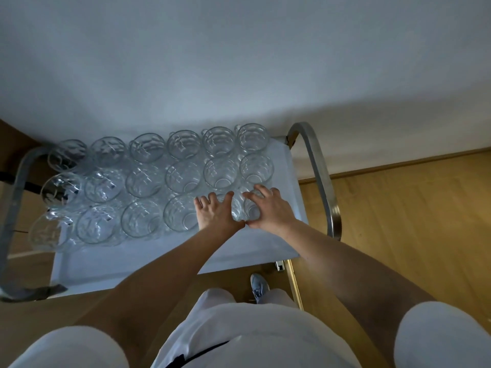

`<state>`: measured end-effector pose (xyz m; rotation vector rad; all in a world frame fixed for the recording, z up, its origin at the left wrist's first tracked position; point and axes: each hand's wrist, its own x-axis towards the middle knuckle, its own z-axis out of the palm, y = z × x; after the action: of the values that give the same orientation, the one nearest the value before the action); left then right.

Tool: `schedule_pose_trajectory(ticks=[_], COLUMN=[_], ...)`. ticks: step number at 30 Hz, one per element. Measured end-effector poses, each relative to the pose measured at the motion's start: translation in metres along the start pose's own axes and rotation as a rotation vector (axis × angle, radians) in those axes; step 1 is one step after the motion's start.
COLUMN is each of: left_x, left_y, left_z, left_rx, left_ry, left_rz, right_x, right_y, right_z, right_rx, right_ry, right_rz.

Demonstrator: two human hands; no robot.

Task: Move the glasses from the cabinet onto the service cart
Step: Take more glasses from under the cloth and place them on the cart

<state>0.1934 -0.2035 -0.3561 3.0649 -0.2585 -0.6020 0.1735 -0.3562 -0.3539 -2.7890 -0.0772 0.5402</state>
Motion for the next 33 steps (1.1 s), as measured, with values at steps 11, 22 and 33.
schedule_pose_trajectory(ticks=[11, 22, 33], left_x=[-0.004, -0.007, -0.006], left_y=[-0.014, -0.046, -0.032], left_z=[0.000, -0.006, -0.011], left_rx=[0.055, 0.176, 0.140], left_ry=[-0.053, -0.080, -0.022], left_rz=[0.117, 0.407, 0.271], right_x=[0.003, -0.017, -0.015], right_y=[0.001, 0.021, 0.013], right_z=[-0.003, -0.001, 0.011], right_rx=[-0.067, -0.042, 0.291], right_ry=[-0.070, 0.031, 0.071], right_rz=[-0.043, -0.036, 0.119])
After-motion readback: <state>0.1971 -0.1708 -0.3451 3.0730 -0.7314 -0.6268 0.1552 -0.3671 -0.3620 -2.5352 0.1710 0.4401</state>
